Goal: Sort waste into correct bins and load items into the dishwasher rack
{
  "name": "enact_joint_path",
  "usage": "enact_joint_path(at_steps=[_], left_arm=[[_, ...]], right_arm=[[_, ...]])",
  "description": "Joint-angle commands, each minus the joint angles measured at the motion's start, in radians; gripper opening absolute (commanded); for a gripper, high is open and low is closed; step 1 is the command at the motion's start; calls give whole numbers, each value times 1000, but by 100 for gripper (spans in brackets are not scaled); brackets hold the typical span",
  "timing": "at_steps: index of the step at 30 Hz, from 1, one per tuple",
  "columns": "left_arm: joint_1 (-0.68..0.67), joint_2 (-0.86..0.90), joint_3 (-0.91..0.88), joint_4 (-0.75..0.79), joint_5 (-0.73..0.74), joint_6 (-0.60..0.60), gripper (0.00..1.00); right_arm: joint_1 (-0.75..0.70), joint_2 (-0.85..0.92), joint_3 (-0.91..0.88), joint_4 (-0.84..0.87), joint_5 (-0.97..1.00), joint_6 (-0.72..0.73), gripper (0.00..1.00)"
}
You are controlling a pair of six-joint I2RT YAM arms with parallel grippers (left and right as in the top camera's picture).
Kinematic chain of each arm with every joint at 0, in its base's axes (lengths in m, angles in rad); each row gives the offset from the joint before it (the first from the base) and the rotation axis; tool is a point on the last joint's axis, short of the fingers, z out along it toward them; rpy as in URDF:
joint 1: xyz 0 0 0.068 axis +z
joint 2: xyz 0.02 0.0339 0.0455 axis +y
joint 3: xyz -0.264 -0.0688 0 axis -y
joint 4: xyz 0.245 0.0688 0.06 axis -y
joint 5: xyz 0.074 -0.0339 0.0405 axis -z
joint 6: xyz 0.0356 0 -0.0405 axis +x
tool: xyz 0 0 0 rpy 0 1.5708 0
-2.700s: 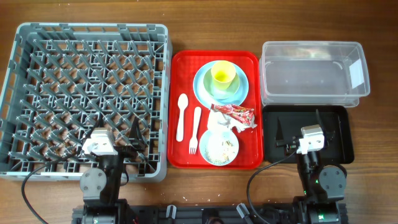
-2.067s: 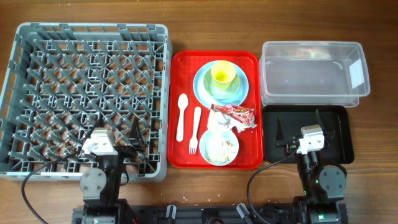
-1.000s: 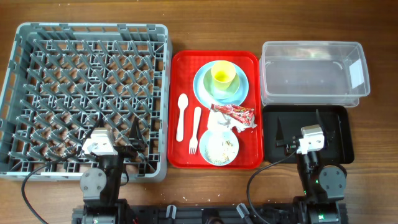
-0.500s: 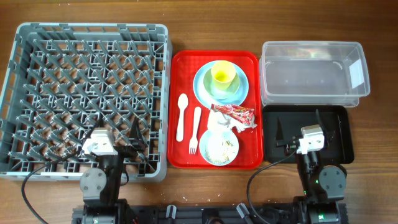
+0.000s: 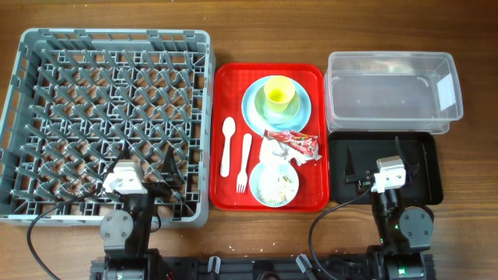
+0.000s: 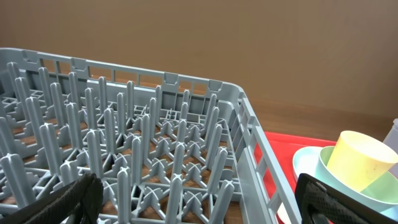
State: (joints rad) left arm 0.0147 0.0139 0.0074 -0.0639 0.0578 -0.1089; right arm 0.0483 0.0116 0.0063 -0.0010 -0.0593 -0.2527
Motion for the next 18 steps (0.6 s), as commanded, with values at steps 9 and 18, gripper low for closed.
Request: enact_joint_path(at_steps=[9,18], left_arm=[[6,2,18,204,64,-95,100],[6,462,780,-268,277,-214,100]], right_arm=[[1,2,-1,3,6,-9,100],[1,2,-1,3,6,-9,100]])
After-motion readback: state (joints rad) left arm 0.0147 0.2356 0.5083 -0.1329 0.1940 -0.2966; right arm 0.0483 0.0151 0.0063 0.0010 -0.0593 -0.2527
